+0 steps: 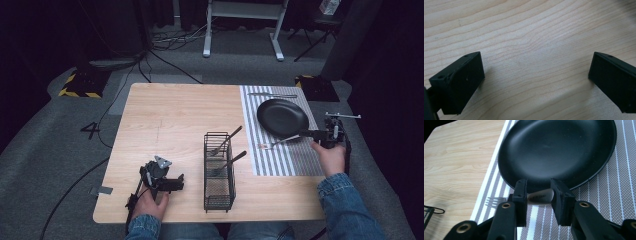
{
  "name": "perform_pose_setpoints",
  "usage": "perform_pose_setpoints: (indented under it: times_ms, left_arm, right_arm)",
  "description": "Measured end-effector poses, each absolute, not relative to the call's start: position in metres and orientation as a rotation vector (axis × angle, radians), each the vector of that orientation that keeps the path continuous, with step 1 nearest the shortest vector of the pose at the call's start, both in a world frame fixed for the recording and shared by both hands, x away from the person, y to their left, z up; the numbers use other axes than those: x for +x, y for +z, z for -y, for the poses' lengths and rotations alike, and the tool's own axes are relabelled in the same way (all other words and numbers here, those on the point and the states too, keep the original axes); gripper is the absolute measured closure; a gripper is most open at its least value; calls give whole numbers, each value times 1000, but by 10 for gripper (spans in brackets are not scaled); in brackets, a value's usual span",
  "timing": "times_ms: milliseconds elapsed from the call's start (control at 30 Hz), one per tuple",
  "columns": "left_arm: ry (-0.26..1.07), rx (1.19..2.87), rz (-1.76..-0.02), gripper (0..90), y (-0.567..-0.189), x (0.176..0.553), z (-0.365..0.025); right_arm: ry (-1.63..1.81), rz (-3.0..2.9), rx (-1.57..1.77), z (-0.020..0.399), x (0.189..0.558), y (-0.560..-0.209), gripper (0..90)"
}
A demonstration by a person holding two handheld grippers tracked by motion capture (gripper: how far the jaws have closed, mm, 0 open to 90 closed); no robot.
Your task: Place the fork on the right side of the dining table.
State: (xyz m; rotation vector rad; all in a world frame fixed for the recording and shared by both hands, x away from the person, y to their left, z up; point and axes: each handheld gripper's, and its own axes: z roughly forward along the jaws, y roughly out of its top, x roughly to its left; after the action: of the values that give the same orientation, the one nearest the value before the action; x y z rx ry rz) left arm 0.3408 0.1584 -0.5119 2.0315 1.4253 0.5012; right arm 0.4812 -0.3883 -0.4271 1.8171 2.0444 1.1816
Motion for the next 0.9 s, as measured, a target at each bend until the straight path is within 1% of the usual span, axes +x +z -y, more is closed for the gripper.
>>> perform_pose_setpoints:
  times_ms: [900]
  left_arm:
    - [501, 2032, -1425, 3, -512, 341, -158]
  right_arm:
    - [1154, -1996, 1932, 410, 485, -457, 612]
